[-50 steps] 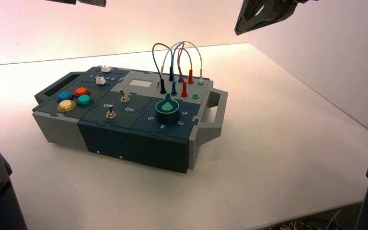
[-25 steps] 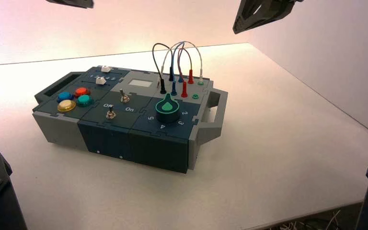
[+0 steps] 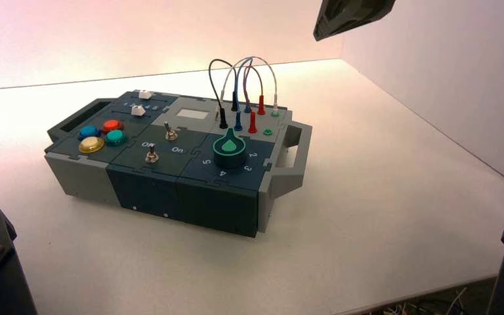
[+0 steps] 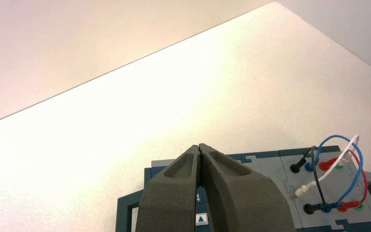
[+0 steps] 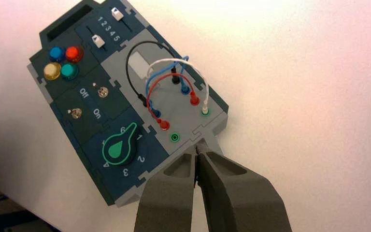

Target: Close left gripper.

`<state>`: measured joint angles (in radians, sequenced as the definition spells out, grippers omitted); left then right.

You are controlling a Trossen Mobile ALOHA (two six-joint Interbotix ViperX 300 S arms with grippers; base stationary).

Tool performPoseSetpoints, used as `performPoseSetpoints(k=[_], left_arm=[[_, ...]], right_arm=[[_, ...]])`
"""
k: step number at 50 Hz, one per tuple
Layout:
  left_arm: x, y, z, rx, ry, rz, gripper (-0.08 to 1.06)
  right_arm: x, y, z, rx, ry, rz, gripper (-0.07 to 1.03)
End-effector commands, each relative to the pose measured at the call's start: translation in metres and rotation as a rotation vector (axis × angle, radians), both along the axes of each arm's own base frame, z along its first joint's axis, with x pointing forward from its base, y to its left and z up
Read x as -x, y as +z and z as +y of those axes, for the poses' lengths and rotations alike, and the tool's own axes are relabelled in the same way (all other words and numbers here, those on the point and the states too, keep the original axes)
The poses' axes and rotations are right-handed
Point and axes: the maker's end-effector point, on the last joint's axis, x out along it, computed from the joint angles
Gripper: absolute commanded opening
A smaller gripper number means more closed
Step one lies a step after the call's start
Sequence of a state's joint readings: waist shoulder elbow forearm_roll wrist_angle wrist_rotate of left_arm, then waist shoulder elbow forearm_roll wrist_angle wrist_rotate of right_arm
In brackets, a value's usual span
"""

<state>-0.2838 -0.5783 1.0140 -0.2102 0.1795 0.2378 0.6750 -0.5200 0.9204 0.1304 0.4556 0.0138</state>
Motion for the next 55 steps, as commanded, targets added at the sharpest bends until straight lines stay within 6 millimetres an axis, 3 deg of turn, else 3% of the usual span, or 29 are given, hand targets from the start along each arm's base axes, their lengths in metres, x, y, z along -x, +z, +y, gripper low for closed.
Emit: performPoseSetpoints(k=[1, 11, 28, 47, 55], left_arm=[[-0.003, 0.008, -0.003, 0.007, -0.005, -0.022, -0.03], [-0.005, 0.008, -0.003, 0.010, -0.001, -0.035, -0.03], [-0.005, -0.019, -0.011, 0.007, -0.010, 0.013, -0.03], [-0.014, -0.007, -0.013, 0.010, -0.013, -0.019, -0.03], [-0.013, -0.008, -0.013, 0.008, -0.014, -0.016, -0.03]], right_arm=[[-0.005, 0.013, 0.004, -0.023, -0.003, -0.025, -0.02], [-0.005, 0.004, 0.004, -0.009, -0.005, -0.004, -0.02], [-0.010, -0.021, 0.008, 0.034, -0.014, 0.064, -0.02], [-0.024, -0.031, 0.019, 0.059, -0.011, 0.085, -0.02], [-0.032, -0.022, 0.025, 0.047, -0.005, 0.063, -0.02]])
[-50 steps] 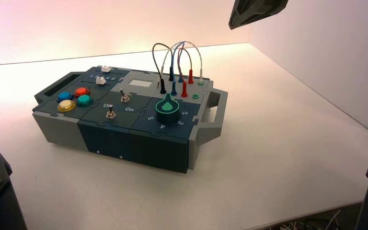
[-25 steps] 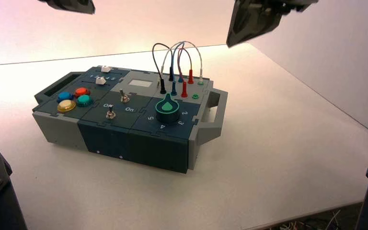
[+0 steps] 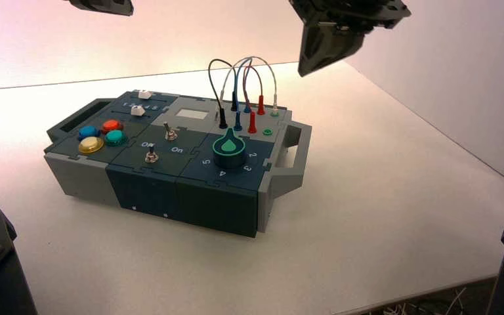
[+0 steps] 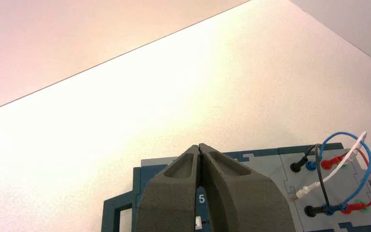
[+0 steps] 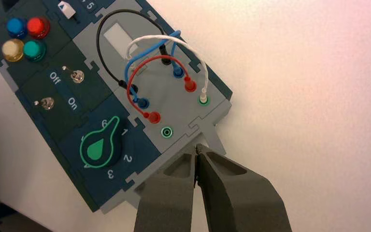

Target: Close left gripper.

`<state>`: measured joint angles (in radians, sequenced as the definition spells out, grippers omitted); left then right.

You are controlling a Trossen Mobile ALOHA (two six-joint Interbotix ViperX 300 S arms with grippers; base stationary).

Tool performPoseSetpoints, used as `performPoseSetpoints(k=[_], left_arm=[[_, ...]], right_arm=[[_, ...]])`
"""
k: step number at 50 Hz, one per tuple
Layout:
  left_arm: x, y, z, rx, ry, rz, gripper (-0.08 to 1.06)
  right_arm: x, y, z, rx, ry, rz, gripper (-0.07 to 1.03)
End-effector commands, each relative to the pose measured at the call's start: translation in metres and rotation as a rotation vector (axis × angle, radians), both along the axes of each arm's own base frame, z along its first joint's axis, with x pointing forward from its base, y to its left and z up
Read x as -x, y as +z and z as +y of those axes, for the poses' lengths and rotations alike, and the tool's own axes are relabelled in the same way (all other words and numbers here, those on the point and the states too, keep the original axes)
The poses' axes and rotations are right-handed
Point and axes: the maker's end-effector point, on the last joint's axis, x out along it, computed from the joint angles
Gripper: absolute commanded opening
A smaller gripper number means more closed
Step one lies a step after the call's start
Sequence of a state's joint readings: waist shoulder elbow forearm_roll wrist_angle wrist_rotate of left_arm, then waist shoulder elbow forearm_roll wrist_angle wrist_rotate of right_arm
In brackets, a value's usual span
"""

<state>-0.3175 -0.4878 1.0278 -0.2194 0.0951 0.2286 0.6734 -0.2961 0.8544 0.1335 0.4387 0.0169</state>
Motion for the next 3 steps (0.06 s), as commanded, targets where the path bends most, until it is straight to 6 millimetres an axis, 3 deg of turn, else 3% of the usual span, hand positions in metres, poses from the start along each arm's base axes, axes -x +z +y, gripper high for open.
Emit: performPoseSetpoints(k=[1, 3], left_arm=[[-0.0062, 0.0131, -0.0031, 0.008, -0.005, -0.039, -0.03], [-0.0056, 0.0130, -0.0035, 0.008, -0.007, -0.039, -0.03]], right_arm=[[-0.0136, 0.0227, 0.0108, -0.042, 0.001, -0.055, -0.02], [-0.0153, 0.0266, 0.0120, -0.047, 0.003, -0.064, -0.02]])
